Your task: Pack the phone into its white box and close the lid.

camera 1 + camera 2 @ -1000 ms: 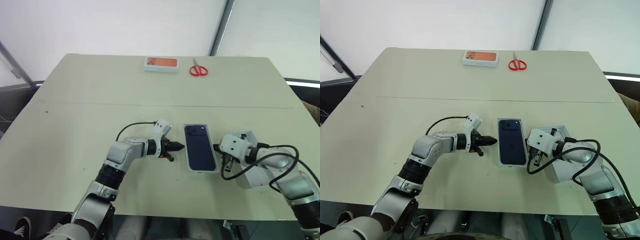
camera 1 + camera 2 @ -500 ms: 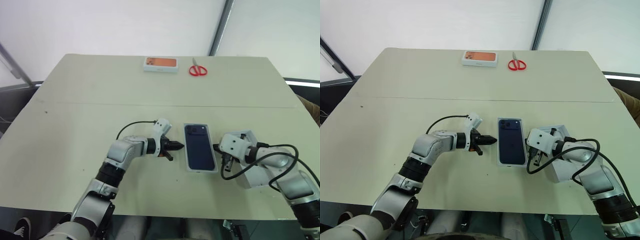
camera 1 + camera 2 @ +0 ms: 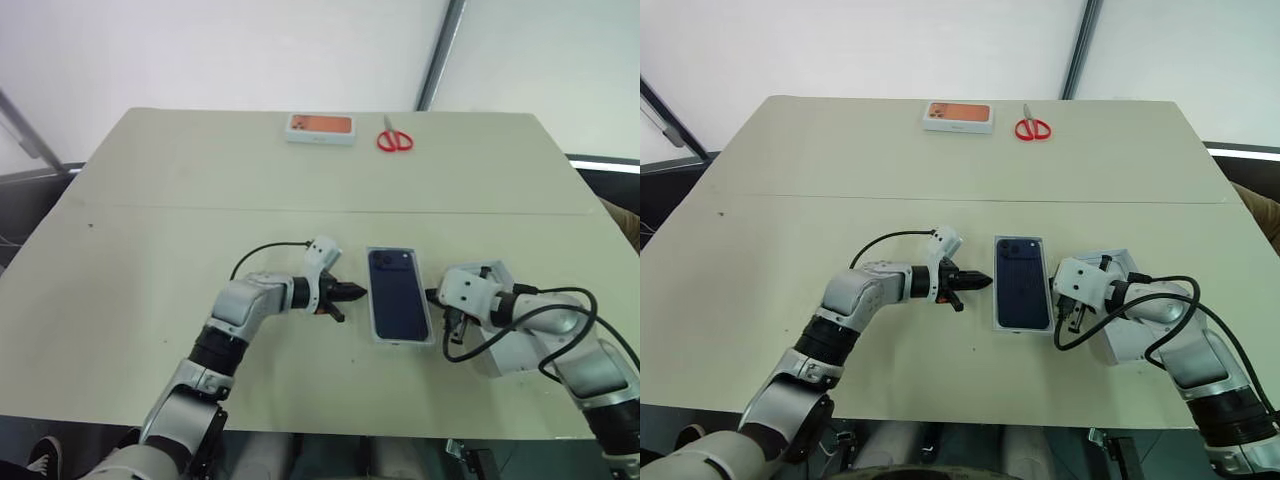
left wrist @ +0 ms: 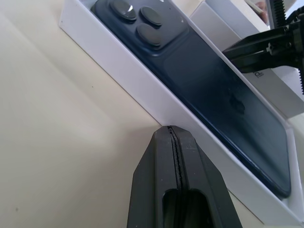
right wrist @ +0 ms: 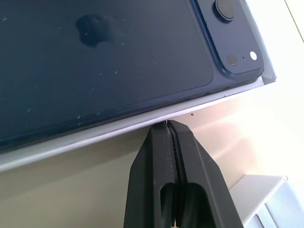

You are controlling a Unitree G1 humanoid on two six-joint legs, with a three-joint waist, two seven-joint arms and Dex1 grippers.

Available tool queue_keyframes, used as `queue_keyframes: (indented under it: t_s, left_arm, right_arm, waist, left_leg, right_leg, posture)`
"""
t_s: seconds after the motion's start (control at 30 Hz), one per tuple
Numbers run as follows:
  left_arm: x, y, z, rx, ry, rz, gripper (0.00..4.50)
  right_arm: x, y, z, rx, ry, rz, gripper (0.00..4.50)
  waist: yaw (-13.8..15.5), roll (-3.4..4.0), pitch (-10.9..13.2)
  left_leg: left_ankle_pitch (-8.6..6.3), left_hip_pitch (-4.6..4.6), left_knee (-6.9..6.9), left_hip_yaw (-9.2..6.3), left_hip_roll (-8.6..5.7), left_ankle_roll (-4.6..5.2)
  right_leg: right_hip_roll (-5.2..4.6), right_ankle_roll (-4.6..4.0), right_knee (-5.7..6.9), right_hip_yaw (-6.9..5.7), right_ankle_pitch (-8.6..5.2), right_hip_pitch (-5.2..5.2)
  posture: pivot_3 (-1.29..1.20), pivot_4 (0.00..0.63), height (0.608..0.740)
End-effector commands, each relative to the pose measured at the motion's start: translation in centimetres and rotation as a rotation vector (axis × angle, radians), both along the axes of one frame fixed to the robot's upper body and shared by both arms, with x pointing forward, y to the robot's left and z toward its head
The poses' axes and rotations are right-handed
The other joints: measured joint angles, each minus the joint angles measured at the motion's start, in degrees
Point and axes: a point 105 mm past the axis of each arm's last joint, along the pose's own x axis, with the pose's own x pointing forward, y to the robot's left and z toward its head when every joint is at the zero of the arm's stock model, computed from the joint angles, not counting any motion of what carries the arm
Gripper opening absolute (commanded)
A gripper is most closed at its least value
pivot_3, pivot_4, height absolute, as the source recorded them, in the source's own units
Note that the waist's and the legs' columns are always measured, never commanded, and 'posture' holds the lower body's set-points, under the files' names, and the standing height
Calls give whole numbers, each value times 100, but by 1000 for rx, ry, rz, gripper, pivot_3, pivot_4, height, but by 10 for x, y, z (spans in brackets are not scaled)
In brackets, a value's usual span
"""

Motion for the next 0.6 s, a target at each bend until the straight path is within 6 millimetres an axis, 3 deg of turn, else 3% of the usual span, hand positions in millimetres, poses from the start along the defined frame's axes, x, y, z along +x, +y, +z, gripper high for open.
queue_keyframes:
  t_s: [0.03,0.43,0.6]
  left_arm:
    - [1,8,7,-2,-21,10,0]
    - [5,32,28,-27,-79,36,0]
    - [2,38,28,-26,-81,45,0]
  right_arm:
    - [5,-5,19,-27,-58,3,23]
    - [26,-24,20,-63,-117,-83,23]
    - [31,-29,18,-66,-137,-99,23]
  waist:
    - [-5,2,1]
    - [-131,5,5]
    - [-126,6,6]
  left_leg:
    - [0,0,0,0,1,0]
    - [0,-3,-6,0,1,0]
    - [0,-2,-7,1,1,-1]
  right_leg:
    - [0,0,0,0,0,-1]
    - [0,0,-2,0,0,-4]
    - [0,0,-2,1,0,-6]
  posture:
    - [0,150,740]
    - [0,150,740]
    - [0,150,740]
